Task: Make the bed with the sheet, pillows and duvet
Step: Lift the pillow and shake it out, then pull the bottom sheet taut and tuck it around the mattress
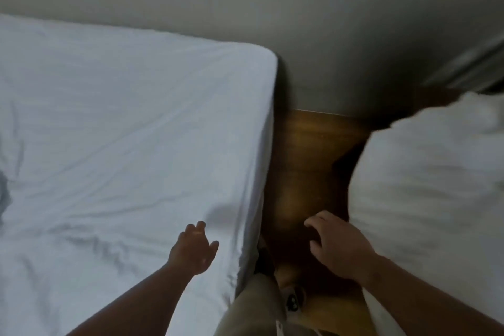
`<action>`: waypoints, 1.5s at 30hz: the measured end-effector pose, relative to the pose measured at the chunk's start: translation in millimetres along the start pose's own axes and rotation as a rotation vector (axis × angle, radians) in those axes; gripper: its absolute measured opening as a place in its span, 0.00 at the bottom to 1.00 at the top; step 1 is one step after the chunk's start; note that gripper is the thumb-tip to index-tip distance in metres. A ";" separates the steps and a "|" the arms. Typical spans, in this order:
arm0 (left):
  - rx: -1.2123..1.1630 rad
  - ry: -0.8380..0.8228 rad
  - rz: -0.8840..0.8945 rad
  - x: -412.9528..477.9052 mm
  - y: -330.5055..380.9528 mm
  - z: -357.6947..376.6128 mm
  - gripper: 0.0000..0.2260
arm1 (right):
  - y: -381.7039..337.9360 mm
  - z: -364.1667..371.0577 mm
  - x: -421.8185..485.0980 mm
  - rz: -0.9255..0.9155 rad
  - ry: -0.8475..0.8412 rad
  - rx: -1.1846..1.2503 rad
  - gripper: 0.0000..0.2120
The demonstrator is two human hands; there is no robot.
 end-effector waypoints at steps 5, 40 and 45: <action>-0.138 -0.057 -0.074 54.5 4.1 -1.0 0.26 | -21.1 -10.1 120.9 -0.016 -0.099 -0.064 0.22; -0.423 -0.074 -0.061 231.4 73.5 -48.9 0.14 | -53.7 -33.9 443.0 -1.007 -0.410 -0.352 0.07; -0.381 0.291 0.147 325.8 105.2 -188.7 0.13 | -17.8 -126.3 537.6 -0.524 0.061 -0.094 0.14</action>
Point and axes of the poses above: each hand's wrist, its own x-axis towards the middle knuckle, its own z-axis out of the palm, y = z × x, the point moved 4 cm from there along x, towards the middle knuckle, and after that the axes turned 1 degree about -z, right-handed, at the moved point
